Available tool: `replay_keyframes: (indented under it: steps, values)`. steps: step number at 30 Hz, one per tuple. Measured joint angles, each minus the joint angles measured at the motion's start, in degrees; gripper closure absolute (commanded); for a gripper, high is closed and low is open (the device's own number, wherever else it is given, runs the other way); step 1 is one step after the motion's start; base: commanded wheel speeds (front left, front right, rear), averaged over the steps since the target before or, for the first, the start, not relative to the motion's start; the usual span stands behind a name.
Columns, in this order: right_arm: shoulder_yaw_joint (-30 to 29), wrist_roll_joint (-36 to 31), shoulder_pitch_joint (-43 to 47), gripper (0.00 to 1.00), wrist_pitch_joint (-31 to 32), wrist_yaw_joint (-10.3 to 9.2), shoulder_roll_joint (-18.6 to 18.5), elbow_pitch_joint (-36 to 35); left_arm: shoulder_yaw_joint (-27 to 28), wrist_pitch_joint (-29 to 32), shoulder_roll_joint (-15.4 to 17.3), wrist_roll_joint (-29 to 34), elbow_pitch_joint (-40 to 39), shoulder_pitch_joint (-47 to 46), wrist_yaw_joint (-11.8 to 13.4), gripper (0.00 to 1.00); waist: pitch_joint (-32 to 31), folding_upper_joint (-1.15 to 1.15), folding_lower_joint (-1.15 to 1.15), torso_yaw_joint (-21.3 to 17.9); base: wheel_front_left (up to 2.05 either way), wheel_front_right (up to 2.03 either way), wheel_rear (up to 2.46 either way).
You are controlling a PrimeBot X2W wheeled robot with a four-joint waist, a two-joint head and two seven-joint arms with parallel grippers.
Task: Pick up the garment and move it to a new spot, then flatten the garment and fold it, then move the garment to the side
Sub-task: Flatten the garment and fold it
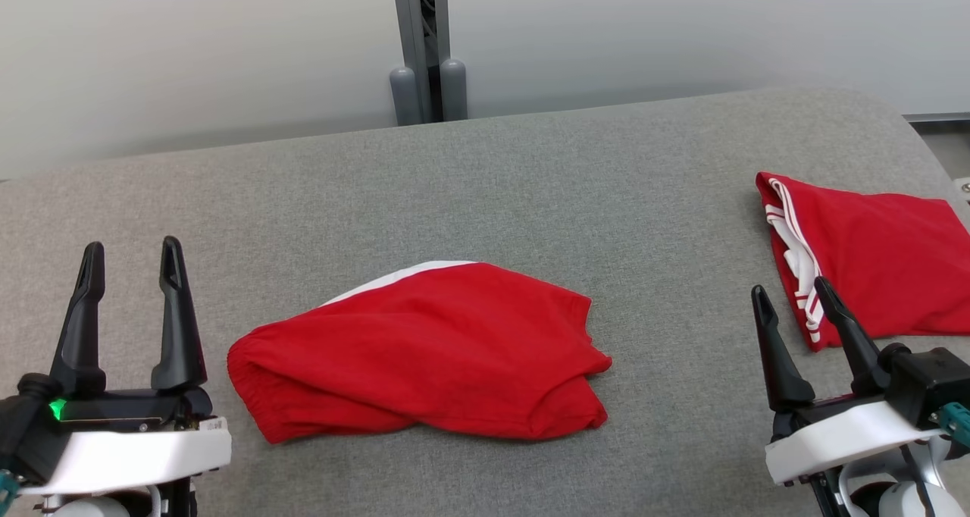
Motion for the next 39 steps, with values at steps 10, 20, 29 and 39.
replay_keyframes:
  steps: [10, 20, 29, 39]
  values:
    - [0.91, -0.67, 2.27, 0.00, 0.67, 0.00, 0.00, -0.94, -0.51, -0.11, 0.85, 2.83, -0.32, 5.59, 1.18, 0.00, -1.42, 0.00, -0.01, -0.46, 0.00, 0.00, 0.00]
    - [0.85, -1.20, 3.46, 0.00, 1.41, 0.00, -0.05, -0.82, -0.87, -0.34, 1.88, 3.07, 7.08, 8.09, -2.09, 0.00, -2.71, 0.00, -0.01, -0.36, 0.00, 0.00, 0.00]
    - [0.66, -1.19, 3.65, 0.00, 1.66, 0.00, -0.08, -0.91, -0.87, -0.43, 1.55, 3.30, 8.33, 8.28, -2.82, 0.00, -2.95, 0.00, -0.01, -0.23, 0.00, 0.00, 0.00]
    - [0.36, -1.16, 3.68, 0.00, 1.66, -0.01, -0.08, -1.02, -1.00, -0.43, 1.22, 3.12, 8.39, 7.62, -3.65, 0.00, -2.68, 0.00, 0.00, 0.04, 0.00, 0.00, 0.00]
